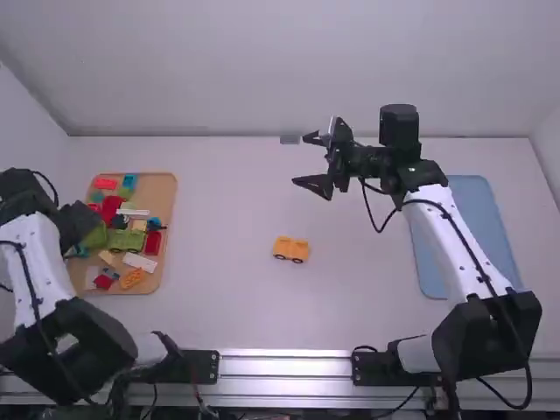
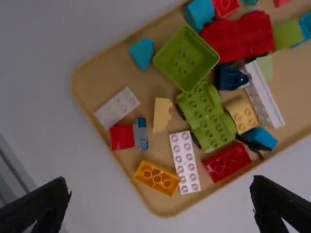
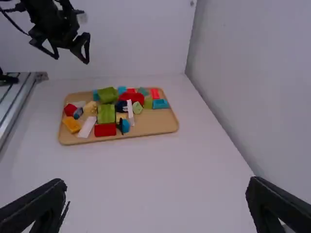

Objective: Assemble lego blocks to make yellow taxi

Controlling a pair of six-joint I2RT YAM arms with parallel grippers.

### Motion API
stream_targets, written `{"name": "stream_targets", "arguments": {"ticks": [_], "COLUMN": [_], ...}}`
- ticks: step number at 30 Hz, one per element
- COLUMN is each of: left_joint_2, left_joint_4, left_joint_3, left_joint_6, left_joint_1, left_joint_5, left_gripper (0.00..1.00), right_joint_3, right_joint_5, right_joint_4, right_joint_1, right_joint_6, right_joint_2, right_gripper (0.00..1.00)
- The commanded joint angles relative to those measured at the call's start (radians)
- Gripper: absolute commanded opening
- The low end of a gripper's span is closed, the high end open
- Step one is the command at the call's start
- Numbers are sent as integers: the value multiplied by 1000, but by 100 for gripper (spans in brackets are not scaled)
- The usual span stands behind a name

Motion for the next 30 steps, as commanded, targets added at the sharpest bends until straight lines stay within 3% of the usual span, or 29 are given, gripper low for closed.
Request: {"name": "stream_targets", "arguments": {"ticks": [1, 9, 11, 12, 16, 18, 21, 30], "left_joint_2": [65, 274, 314, 355, 427, 452, 456, 456], "left_joint_4": [16, 46, 46, 40, 48, 66, 102, 199], "left_joint_3": [-11, 34, 45, 52, 52, 40, 11, -77], "left_joint_6": [21, 31, 48, 51, 51, 50, 47, 37], "left_joint_1": [18, 16, 16, 16, 16, 17, 17, 16], "left_joint_5": [32, 32, 32, 32, 32, 32, 32, 32], "left_gripper": [99, 96, 90, 80, 64, 50, 45, 45], "right_joint_3": [-5, -5, -5, -5, -5, -5, -5, -5], "right_joint_5": [-13, -13, -13, -13, -13, -12, -13, -6], "right_joint_4": [3, 3, 3, 3, 3, 3, 3, 3], "right_joint_1": [0, 0, 0, 0, 0, 0, 0, 0], "right_joint_6": [6, 7, 6, 6, 6, 6, 6, 6], "right_joint_2": [-12, -12, -12, -12, -12, -12, -12, -12], "right_gripper": [99, 99, 99, 99, 99, 99, 99, 99]}}
